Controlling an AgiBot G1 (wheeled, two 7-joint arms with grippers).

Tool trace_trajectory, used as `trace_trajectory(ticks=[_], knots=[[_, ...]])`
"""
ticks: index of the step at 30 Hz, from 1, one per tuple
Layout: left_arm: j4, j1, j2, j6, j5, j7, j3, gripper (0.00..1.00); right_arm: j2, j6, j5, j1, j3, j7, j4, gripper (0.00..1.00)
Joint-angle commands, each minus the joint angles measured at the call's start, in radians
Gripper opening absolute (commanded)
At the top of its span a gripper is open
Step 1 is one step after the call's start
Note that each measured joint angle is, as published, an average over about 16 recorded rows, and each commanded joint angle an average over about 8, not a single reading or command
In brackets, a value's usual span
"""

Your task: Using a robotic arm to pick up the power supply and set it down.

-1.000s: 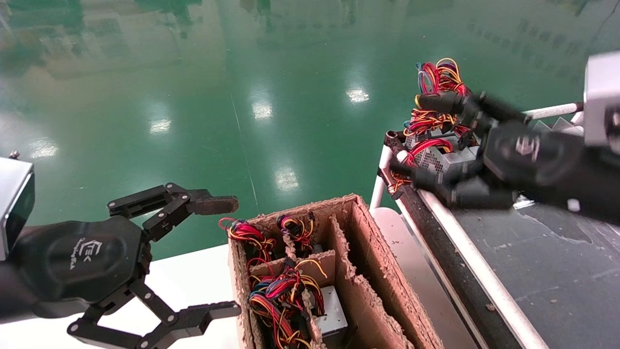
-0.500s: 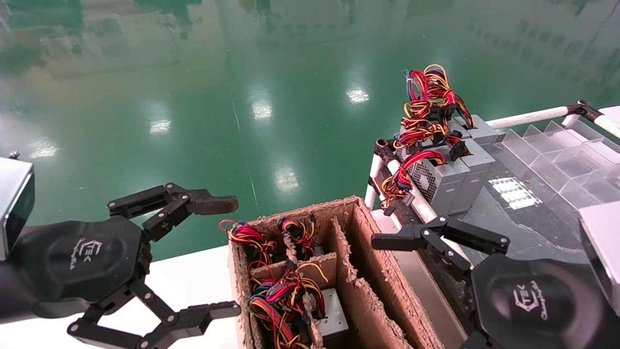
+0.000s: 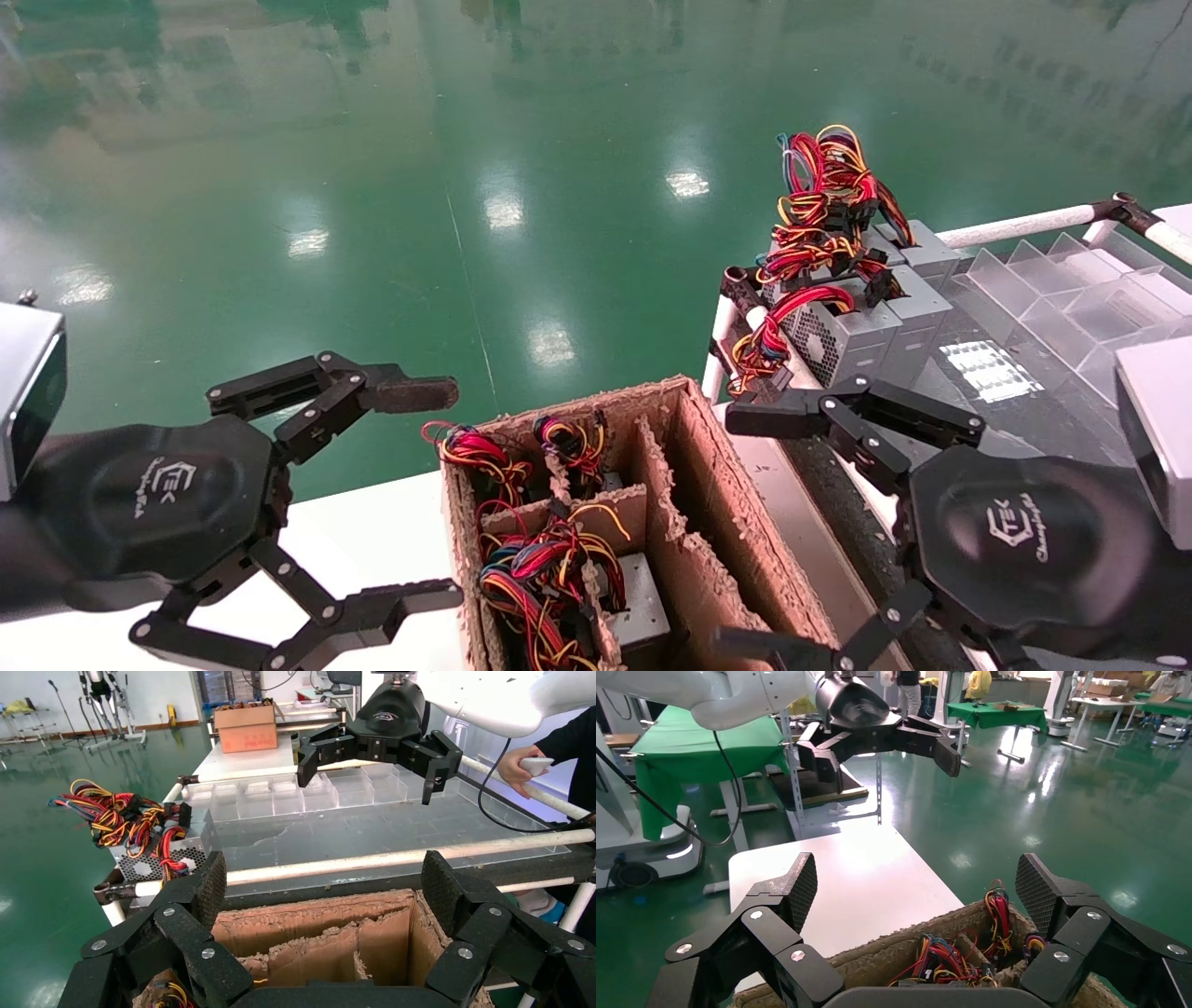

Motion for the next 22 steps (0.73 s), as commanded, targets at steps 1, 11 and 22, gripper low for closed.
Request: trace_trajectory(ticks=[1,11,22], knots=[[0.0,0.0,0.0,0.0,0.0,0.0,0.0,1.0,-0.001,0.002,-0.001,0.002,0.0,-0.001,-0.004,1.0],[0.0,0.0,0.0,0.0,0.0,0.0,0.0,1.0,-0.005,0.007,-0.005,0.008,-0.001,-0.004,-0.012,1.0],[0.0,0.0,0.0,0.0,0.0,0.0,0.0,1.0,-0.006,0.009,-0.006,0.011,-0.002,-0.005,-0.016,1.0]])
